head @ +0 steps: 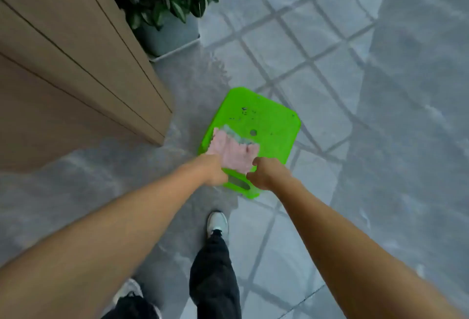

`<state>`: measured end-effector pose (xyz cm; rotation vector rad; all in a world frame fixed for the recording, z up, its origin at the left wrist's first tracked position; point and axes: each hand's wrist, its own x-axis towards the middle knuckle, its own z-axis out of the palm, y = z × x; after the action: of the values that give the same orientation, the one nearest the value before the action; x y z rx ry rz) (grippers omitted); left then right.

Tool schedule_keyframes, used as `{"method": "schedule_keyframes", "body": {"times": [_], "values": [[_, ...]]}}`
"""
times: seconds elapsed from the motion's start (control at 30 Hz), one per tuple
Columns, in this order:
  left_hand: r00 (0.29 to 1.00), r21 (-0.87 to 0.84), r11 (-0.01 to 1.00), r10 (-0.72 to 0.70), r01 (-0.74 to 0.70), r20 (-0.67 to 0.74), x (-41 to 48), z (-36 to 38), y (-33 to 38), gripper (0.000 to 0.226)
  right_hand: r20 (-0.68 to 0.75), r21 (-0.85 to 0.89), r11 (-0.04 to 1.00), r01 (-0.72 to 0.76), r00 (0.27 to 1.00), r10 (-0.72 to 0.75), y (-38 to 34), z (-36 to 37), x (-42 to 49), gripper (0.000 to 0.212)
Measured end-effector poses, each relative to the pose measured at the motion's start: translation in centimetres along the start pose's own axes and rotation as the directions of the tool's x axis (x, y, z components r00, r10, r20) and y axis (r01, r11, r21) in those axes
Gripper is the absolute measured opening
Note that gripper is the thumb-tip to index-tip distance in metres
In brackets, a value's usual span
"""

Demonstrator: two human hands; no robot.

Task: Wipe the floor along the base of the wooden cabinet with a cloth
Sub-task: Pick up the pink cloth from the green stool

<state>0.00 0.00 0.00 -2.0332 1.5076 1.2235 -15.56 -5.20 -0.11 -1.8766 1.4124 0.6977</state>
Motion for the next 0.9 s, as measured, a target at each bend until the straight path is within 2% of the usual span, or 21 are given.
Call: {"method": "schedule_keyframes", "body": {"times": [0.13, 0.2, 0.27, 0.33, 0.4, 0.47, 0.57, 0.6, 0.63, 0.67, 0.73, 0.83, 0.9], "values": [[0.991, -0.149, 0.986, -0.092, 0.076, -0.101, 6.1, 3.0, -1.6, 0.039, -0.073, 0.129, 0.987, -0.092, 0.992, 0.102, 1.2, 4.8, 6.9, 0.054], [0.975, -0.229, 0.97, -0.128, 0.084, -0.181, 8.9, 4.1, -2.5, 0.041, -0.187, 0.236, 0.965, -0.119, 0.968, 0.165, 1.2, 6.8, 9.7, 0.053], [0.928, -0.378, 0.922, -0.208, 0.08, -0.31, 11.1, 5.1, -3.2, 0.049, -0.354, 0.364, 0.925, -0.105, 0.903, 0.242, 1.0, 7.8, 11.8, 0.042], [0.869, -0.543, 0.839, -0.293, 0.033, -0.399, 12.6, 6.0, -3.8, 0.057, -0.436, 0.5, 0.863, -0.074, 0.839, 0.325, 0.7, 8.6, 13.0, 0.031], [0.829, -0.668, 0.744, -0.352, -0.035, -0.435, 13.1, 6.6, -4.4, 0.058, -0.498, 0.571, 0.821, -0.02, 0.786, 0.366, 0.1, 9.1, 13.3, 0.029], [0.828, -0.689, 0.721, -0.338, -0.077, -0.447, 13.3, 7.5, -5.0, 0.05, -0.507, 0.646, 0.763, -0.001, 0.747, 0.431, -0.3, 9.4, 13.1, 0.038], [0.854, -0.684, 0.71, -0.244, -0.165, -0.46, 13.3, 8.2, -6.0, 0.034, -0.396, 0.785, 0.616, -0.068, 0.709, 0.583, -0.6, 9.8, 13.5, 0.06], [0.856, -0.698, 0.683, -0.214, -0.213, -0.471, 13.1, 8.3, -6.6, 0.027, -0.371, 0.807, 0.587, -0.069, 0.714, 0.594, -1.0, 10.0, 13.6, 0.066], [0.863, -0.727, 0.635, -0.185, -0.261, -0.471, 12.9, 8.4, -7.6, 0.022, -0.365, 0.808, 0.586, -0.06, 0.73, 0.578, -1.7, 10.4, 13.8, 0.065], [0.879, -0.771, 0.569, -0.164, -0.287, -0.448, 12.6, 8.7, -8.7, 0.027, -0.371, 0.795, 0.605, -0.043, 0.756, 0.54, -2.7, 10.8, 13.7, 0.057], [0.906, -0.858, 0.422, -0.163, -0.294, -0.391, 11.7, 9.6, -12.5, 0.028, -0.389, 0.739, 0.673, 0.021, 0.83, 0.4, -6.0, 12.5, 13.3, 0.031], [0.917, -0.943, 0.255, -0.28, -0.214, -0.284, 9.4, 11.8, -20.4, 0.017, -0.354, 0.659, 0.739, 0.139, 0.925, 0.141, -12.5, 16.2, 12.1, 0.019], [0.903, -0.975, 0.157, -0.378, -0.155, -0.204, 7.8, 13.8, -26.3, 0.017, -0.303, 0.605, 0.771, 0.2, 0.953, -0.009, -17.0, 19.0, 11.9, 0.02]]}}
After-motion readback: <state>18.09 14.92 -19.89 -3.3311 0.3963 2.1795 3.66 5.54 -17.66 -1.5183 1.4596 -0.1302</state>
